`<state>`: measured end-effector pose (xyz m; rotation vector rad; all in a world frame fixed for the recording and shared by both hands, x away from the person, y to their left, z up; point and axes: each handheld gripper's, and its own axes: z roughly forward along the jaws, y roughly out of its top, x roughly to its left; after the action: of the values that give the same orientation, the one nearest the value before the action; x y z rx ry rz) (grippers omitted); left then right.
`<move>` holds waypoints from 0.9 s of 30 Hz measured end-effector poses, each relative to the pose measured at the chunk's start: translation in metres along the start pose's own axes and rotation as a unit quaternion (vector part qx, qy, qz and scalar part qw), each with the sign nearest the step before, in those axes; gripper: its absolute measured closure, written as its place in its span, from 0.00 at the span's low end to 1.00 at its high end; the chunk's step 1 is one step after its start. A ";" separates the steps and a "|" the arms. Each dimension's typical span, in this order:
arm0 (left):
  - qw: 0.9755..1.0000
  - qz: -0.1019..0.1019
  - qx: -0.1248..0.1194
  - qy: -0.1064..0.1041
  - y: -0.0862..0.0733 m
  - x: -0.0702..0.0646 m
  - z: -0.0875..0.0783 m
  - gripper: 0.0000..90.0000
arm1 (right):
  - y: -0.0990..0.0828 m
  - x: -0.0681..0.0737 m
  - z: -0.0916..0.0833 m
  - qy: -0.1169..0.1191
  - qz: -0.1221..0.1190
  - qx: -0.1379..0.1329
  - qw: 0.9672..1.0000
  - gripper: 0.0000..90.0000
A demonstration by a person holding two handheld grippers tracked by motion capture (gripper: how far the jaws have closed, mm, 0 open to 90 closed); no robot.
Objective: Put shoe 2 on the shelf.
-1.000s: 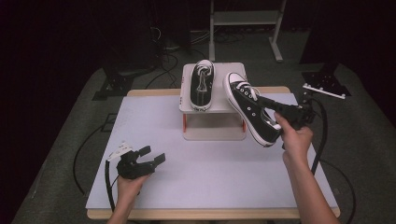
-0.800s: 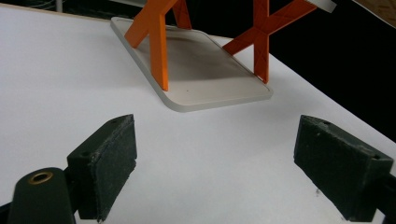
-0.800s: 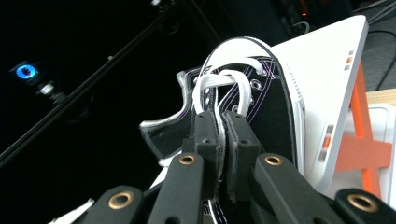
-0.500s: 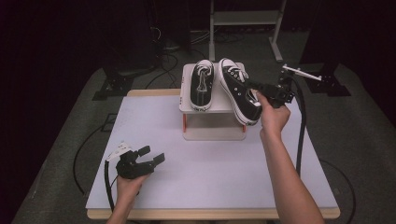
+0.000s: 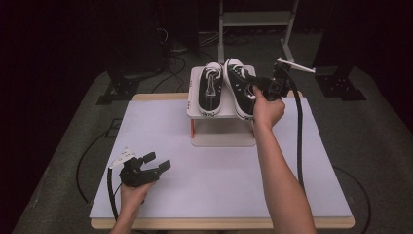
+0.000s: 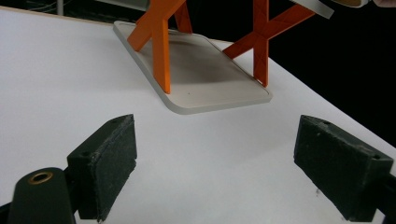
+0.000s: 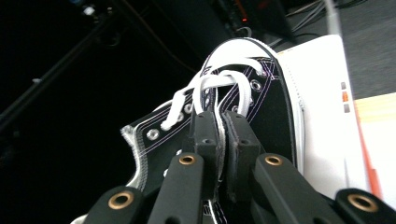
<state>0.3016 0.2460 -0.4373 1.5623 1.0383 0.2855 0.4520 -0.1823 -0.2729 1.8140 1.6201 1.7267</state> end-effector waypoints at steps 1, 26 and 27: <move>1.000 0.001 0.001 0.000 0.000 0.000 0.000 0.14 | 0.000 0.000 0.001 -0.007 0.003 -0.002 1.000 0.94; 1.000 -0.001 0.002 -0.008 0.000 -0.002 0.001 0.14 | -0.004 0.006 0.020 -0.040 -0.011 -0.010 0.999 0.86; 1.000 -0.001 0.002 -0.008 0.000 -0.003 0.002 0.14 | -0.003 0.004 0.019 -0.035 -0.010 -0.007 0.999 0.86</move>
<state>0.3015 0.2429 -0.4365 1.5650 1.0283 0.2701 0.4642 -0.1677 -0.2785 1.8237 1.5894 1.6437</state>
